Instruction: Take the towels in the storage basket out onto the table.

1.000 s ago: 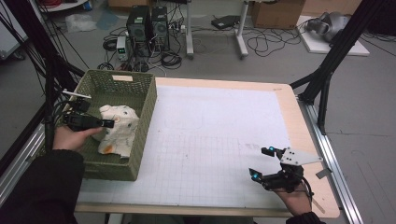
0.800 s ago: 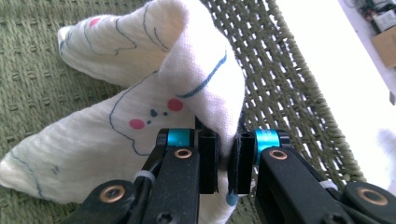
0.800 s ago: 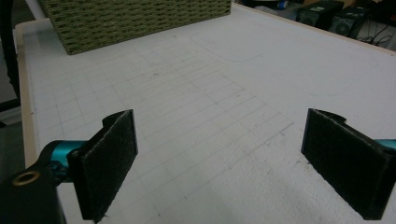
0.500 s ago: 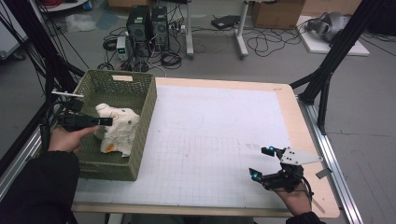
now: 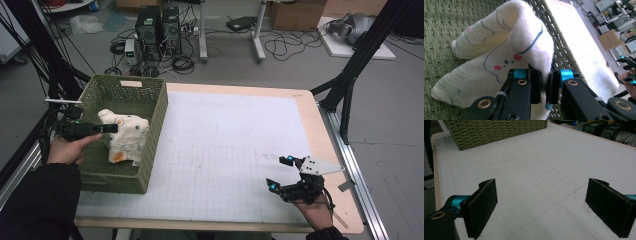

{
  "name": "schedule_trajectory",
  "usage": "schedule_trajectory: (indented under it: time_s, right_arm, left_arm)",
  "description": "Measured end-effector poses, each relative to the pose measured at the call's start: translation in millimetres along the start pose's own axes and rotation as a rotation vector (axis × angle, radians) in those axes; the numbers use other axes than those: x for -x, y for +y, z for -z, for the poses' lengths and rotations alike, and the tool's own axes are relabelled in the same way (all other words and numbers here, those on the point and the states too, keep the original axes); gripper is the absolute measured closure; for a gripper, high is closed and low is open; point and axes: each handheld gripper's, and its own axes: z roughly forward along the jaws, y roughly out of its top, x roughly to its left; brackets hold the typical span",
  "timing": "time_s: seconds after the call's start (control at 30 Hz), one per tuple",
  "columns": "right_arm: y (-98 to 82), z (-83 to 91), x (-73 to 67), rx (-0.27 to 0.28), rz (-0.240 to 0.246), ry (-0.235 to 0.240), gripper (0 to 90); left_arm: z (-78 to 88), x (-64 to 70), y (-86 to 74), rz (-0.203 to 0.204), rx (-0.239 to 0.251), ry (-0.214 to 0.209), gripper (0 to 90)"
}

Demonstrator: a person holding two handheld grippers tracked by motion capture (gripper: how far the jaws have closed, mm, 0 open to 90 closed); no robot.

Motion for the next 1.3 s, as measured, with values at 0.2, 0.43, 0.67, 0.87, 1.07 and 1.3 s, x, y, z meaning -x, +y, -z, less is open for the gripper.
schedule_trajectory:
  time_s: [0.2, 0.43, 0.67, 0.87, 1.07, 1.3]
  right_arm:
    - [-0.2, -0.3, 0.7, 0.000, -0.003, 0.000, 9.8]
    - [-0.2, -0.4, 1.0, -0.001, 0.000, -0.003, 9.8]
    - [0.0, -1.1, 1.8, 0.001, -0.001, -0.003, 9.8]
    - [-0.2, -2.0, 2.2, -0.002, -0.001, -0.004, 9.7]
    - [-0.1, -2.1, 1.8, -0.004, -0.006, -0.002, 9.7]
    - [0.0, -2.4, 2.5, -0.002, 0.000, -0.005, 9.8]
  left_arm:
    - [2.6, -1.6, -0.6, 0.010, 0.019, -0.018, 84.5]
    - [4.9, -1.7, -0.1, 0.018, 0.038, -0.040, 84.5]
    - [5.8, -1.1, 0.3, 0.026, 0.058, -0.061, 84.5]
    - [7.3, -1.7, 0.6, 0.031, 0.070, -0.074, 84.5]
    - [8.4, -1.5, 1.1, 0.047, 0.088, -0.090, 84.5]
    - [11.7, -0.2, 3.4, 0.056, 0.110, -0.123, 84.5]
